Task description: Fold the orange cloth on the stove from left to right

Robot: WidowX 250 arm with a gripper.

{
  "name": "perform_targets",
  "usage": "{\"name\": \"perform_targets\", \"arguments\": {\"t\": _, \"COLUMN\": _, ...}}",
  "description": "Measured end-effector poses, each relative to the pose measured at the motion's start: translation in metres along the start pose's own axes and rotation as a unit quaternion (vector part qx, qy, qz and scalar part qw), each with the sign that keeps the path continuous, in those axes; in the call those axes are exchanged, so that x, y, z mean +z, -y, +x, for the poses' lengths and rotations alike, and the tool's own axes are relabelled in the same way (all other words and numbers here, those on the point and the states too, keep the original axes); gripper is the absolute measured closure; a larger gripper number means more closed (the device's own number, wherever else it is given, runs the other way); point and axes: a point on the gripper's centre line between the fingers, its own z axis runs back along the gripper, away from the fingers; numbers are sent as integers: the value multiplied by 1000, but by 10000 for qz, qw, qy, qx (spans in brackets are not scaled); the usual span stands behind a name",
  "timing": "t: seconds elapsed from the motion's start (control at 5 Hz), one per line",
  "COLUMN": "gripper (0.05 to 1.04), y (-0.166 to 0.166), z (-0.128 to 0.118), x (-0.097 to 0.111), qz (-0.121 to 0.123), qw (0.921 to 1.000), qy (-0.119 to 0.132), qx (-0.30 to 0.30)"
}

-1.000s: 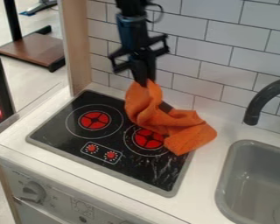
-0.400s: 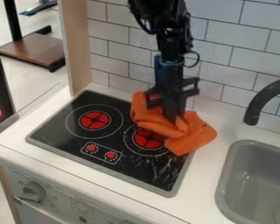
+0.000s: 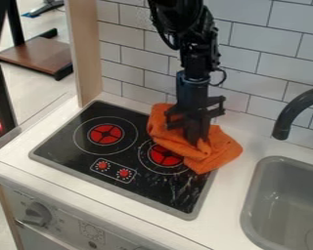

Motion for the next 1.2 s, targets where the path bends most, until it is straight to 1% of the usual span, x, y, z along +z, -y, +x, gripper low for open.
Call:
{"name": "perform_targets", "arguments": {"t": 0.2, "gripper": 552, "y": -1, "z": 3, "x": 0, "qz": -56, "qw": 9999, "qy": -34, "qx": 96}}
{"name": "perform_targets", "arguments": {"t": 0.4, "gripper": 274, "y": -6, "z": 2, "x": -3, "qz": -36, "qw": 9999, "qy": -65, "qx": 119}}
{"name": "perform_targets", "arguments": {"t": 0.6, "gripper": 73, "y": -9, "z": -4, "x": 8, "qz": -165, "qw": 9998, "qy": -90, "qx": -31}}
{"name": "perform_targets", "arguments": {"t": 0.8, "gripper": 76, "y": -6, "z": -7, "x": 25, "qz": -409, "qw": 9991, "qy": -90, "qx": -34}}
{"name": "perform_targets", "arguments": {"t": 1.0, "gripper": 84, "y": -4, "z": -10, "x": 59, "qz": -772, "qw": 9969, "qy": -136, "qx": -75}}
{"name": "perform_targets", "arguments": {"t": 1.2, "gripper": 84, "y": -11, "z": -17, "x": 84, "qz": -1035, "qw": 9945, "qy": -170, "qx": -74}}
